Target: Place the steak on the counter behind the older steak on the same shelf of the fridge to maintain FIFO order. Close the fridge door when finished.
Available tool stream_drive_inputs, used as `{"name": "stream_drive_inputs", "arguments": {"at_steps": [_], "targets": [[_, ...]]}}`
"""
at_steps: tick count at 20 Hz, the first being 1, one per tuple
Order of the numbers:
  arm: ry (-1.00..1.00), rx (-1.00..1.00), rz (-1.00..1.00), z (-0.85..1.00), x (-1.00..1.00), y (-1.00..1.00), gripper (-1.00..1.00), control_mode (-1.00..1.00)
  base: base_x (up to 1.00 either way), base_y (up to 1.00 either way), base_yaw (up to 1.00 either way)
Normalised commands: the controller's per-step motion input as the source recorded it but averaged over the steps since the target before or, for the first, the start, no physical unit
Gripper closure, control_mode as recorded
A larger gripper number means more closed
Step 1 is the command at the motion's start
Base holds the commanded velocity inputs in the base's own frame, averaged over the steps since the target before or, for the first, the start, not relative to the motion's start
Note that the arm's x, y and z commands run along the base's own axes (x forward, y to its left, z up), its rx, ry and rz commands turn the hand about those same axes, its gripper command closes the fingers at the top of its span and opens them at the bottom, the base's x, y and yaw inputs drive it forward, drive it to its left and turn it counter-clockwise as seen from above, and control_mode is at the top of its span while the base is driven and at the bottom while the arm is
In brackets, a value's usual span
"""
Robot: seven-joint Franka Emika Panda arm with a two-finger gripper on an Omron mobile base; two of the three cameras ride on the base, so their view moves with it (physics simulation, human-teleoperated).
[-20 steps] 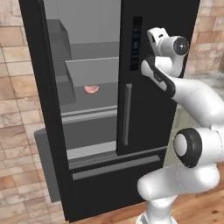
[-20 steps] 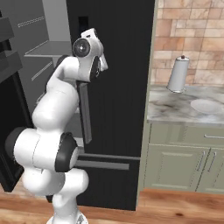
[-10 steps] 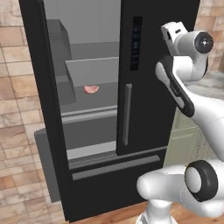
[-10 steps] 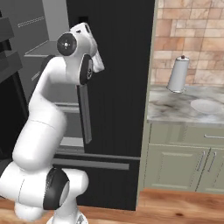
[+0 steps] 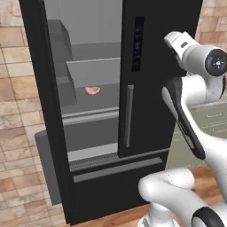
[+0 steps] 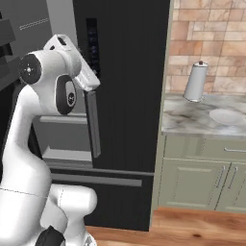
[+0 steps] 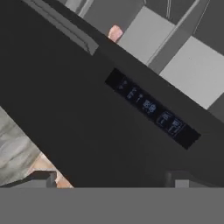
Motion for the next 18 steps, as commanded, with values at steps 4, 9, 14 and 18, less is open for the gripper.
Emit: {"name": "stream_drive_inputs", "arguments": {"at_steps": [4,9,14,18], "targets": [[-0.14,-0.37,0.00,-0.01,-1.00,0.75,-1.00,-1.00,0.00,0.00,0.00],[-0.06,-0.31,0.00,0.00,-0.78,0.58,-1.00,-1.00,0.00,0.00,0.00],[0.00,-0.03,0.00,-0.04,-0.08,0.00,-1.00,-1.00,0.00,0.00,0.00],[-0.14,-0.15,0.00,0.07,-0.93,0.03,-1.00,-1.00,0.00,0.00,0.00]]}}
